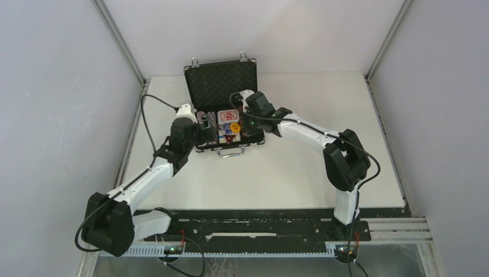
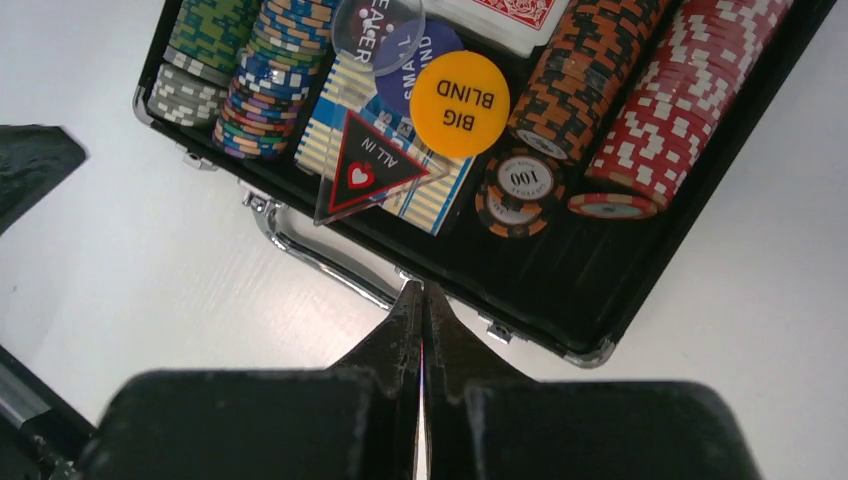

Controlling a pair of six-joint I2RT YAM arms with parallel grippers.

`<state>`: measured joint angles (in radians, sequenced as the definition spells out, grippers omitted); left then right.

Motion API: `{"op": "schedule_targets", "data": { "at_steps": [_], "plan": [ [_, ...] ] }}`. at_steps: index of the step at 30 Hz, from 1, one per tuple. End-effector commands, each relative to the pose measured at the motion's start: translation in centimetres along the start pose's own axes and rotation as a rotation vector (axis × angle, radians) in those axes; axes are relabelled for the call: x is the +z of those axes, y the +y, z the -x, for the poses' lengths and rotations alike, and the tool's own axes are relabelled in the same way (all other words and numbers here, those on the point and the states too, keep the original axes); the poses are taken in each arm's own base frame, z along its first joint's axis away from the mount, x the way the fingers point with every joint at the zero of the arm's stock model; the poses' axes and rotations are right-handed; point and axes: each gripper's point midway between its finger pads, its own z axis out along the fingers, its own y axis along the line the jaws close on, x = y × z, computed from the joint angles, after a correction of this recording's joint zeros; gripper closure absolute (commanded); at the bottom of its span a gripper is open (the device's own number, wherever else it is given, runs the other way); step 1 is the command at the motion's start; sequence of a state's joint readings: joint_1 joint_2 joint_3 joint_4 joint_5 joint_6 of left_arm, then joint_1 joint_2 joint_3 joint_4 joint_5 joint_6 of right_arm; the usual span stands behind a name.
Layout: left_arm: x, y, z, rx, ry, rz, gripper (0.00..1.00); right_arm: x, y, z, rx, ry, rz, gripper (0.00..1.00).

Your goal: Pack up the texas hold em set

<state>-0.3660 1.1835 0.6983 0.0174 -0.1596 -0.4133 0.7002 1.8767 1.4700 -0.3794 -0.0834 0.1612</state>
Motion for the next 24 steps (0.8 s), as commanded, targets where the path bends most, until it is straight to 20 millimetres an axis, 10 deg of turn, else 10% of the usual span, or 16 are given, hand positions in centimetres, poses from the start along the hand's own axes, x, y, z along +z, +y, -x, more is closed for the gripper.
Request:
{"op": "schedule_targets", "data": {
  "at_steps": [1,24],
  "plan": [
    [-0.8,1.6,2.1,-0.074,-0.134,0.088,0.07,1.0,-0.5,0.6,-0.013,0.012,-0.006,1.00],
    [-0.4,1.5,1.6,-0.064,-0.104,0.085,0.05,5.5,-4.6,-2.7,0.054,0.122,-0.063,1.00]
  ]
}}
